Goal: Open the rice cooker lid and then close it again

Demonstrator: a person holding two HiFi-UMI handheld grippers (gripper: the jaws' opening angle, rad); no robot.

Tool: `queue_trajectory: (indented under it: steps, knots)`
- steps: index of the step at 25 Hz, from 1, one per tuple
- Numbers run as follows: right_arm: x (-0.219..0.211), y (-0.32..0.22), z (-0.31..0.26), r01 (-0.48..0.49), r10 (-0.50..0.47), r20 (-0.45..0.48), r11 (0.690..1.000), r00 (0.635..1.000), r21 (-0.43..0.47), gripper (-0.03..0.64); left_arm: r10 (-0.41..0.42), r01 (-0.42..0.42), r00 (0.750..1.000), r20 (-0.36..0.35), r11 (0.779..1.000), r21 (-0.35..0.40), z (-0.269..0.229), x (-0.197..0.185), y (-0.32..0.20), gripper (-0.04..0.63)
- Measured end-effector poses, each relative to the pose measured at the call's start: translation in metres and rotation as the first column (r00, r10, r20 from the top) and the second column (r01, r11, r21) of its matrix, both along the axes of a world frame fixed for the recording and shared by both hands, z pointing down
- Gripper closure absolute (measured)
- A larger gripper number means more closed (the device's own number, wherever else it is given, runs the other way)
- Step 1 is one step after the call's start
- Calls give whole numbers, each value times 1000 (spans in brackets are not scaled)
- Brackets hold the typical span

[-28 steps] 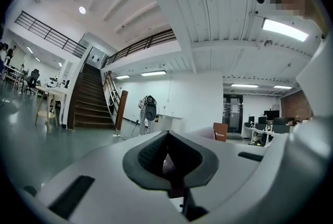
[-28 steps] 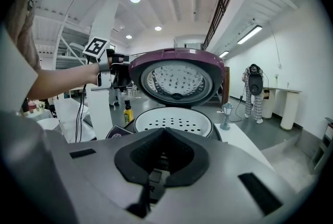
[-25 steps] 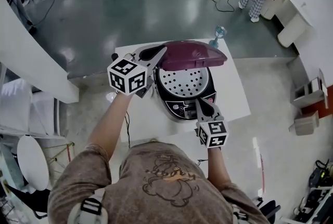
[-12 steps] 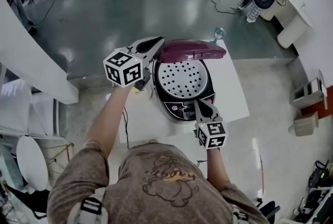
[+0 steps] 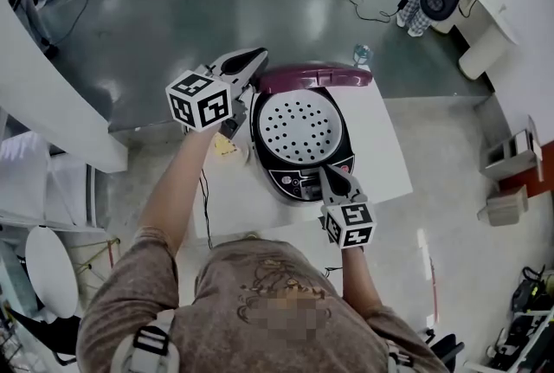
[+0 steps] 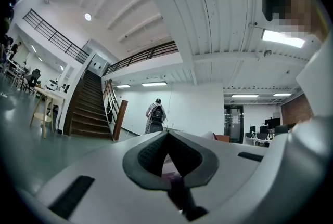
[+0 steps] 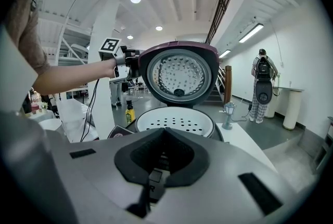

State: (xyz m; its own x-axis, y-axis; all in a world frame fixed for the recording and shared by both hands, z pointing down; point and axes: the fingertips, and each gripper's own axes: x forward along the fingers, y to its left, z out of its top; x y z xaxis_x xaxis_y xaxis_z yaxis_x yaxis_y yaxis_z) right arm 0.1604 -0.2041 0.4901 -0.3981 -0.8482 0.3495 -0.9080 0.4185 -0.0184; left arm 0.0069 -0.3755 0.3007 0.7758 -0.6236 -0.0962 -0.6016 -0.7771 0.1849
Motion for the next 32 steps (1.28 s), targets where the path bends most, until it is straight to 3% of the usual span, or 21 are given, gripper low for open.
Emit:
queue_trajectory:
  steps: [20, 32]
  knots:
    - [0, -2, 2, 1, -2, -6, 1000, 1000, -12, 612, -81, 75, 989, -125, 996, -56, 3, -37, -32, 575]
    - [1, -1, 1, -3, 3, -6, 1000, 1000, -8, 612, -132, 114, 979, -154, 986, -118, 19, -54, -61, 574]
